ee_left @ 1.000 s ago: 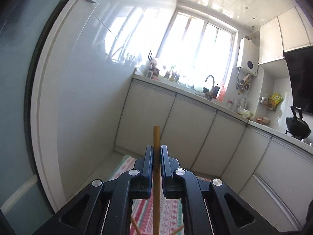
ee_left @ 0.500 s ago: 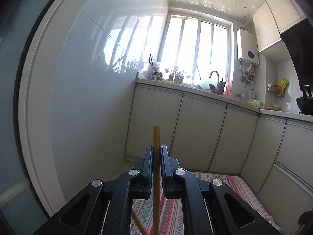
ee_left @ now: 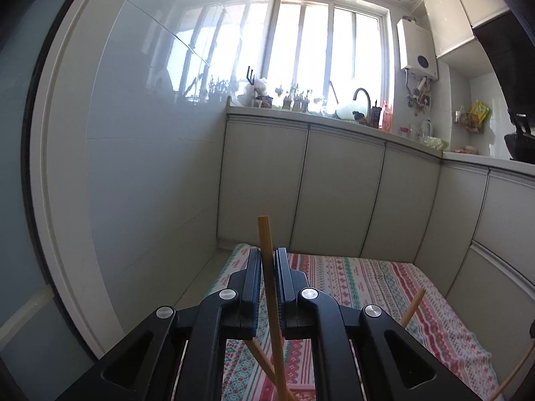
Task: Organize utensils
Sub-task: 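Drop the chopstick into the pink holder and open the left gripper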
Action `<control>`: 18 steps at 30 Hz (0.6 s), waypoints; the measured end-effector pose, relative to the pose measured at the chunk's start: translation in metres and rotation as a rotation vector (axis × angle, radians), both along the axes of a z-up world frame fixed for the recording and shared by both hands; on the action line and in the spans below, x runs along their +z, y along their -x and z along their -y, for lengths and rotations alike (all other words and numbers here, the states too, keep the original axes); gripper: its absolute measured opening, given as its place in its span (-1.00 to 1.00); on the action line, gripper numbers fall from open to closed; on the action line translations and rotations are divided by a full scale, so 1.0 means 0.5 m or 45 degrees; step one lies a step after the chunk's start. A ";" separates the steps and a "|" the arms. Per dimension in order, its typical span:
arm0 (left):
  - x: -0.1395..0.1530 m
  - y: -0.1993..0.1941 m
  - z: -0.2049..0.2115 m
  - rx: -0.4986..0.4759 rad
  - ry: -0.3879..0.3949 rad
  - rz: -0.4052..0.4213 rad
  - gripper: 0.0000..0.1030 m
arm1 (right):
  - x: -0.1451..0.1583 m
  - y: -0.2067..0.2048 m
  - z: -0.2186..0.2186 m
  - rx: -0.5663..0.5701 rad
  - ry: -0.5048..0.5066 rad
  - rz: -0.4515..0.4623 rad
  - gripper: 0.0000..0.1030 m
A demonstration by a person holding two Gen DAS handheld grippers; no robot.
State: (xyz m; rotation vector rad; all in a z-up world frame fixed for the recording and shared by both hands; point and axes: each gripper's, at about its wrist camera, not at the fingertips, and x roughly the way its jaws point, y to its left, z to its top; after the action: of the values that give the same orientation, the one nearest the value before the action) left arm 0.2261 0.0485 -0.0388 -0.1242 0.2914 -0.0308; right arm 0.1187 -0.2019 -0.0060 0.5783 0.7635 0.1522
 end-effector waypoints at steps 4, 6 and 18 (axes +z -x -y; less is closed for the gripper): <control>0.009 0.010 0.003 -0.017 -0.017 -0.099 -0.44 | 0.022 0.011 0.002 -0.011 0.000 0.044 -0.90; 0.020 0.020 -0.002 -0.014 -0.013 -0.125 -0.19 | 0.037 0.018 0.003 -0.021 0.005 0.074 -0.90; 0.046 0.120 -0.050 0.055 -0.010 -0.473 0.62 | 0.137 0.035 -0.034 -0.048 0.019 0.294 -0.90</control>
State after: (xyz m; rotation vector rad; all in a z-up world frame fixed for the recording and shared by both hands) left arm 0.1659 0.0733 -0.0159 -0.1280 0.6597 0.0369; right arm 0.1013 -0.1848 0.0627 0.5499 0.5293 0.1747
